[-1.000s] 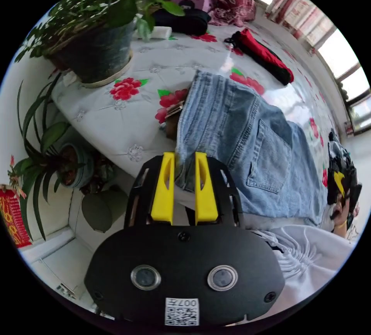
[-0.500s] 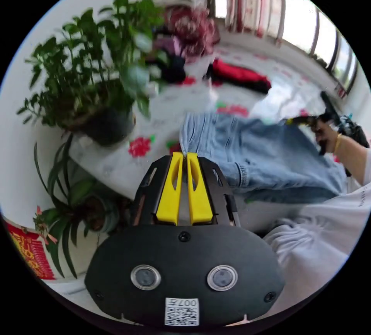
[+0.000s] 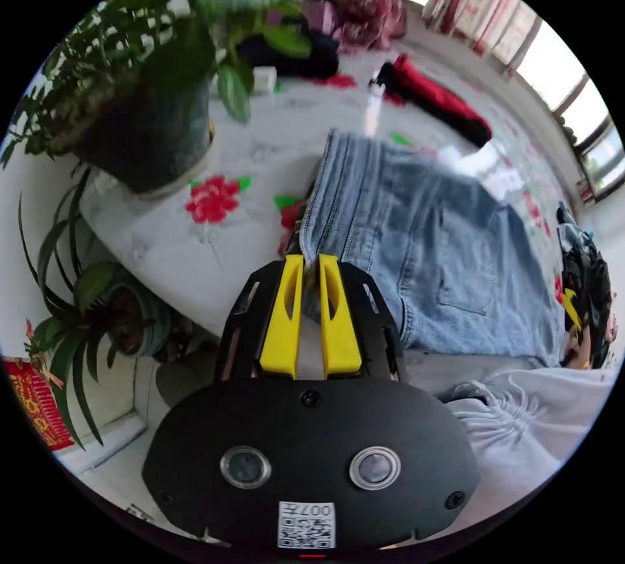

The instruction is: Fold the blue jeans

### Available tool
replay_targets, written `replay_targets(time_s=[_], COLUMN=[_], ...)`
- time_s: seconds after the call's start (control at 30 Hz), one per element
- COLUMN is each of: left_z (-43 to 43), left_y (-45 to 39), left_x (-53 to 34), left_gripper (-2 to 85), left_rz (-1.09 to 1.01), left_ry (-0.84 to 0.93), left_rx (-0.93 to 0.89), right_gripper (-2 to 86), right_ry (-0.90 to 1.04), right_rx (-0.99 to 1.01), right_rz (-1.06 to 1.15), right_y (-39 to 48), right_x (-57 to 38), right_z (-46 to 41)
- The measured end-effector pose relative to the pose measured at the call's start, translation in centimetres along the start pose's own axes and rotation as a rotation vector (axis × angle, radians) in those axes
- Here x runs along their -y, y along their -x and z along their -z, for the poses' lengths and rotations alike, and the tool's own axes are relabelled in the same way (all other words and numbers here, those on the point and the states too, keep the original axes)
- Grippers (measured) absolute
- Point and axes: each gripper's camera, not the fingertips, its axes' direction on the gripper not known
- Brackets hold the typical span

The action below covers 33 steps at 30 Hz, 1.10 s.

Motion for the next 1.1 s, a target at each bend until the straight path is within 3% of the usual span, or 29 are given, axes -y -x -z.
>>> replay_targets(time_s=[0.17,0.27,0.5,0.6,0.8,0.93,1.1], left_z=[0.4,0.9,3.1,3.8,4.8,4.2,3.5], left_y=[-0.1,0.2,0.9,1.2,2.7,4.2,6.7], left_x=[0.8,1.0,1.3,1.1,-0.7,-1.7,-2.5], left_gripper=[4.3,4.7,5.0,4.8,4.8,5.2,6.4], left_rz=[0.078,0.126,0.165,0.167,0.215,0.242,0.327], left_ry=[-0.012,-0.007,-0.008,-0.01,-0.013,-0.001,-0.008], left_rx=[-0.008,-0.014,-0.003,0.011,-0.044,-0.092,-0.204], right_gripper=[6.5,6.5,3.2,0.8,0.2,1.5,6.3], right_ry=[-0.351,-0.408,-0.319,-0.277,-0.49,-0.422,-0.507], right_rx=[-0.177,-0.225,-0.307,-0.253,-0.172,-0.155,-0.036], right_rz=[-0.48,-0.618,-0.656,-0.562,-0.506,-0.655,-0.787], right_y=[-12.4,-16.4,-18.9,-18.9,-16.6,-18.7,-20.0], right_x=[-9.1,-11.4,-11.0,-11.0,-15.4,-18.4,-22.1], right_z=[11.3,12.9,10.7,11.3,16.7,15.0,14.7])
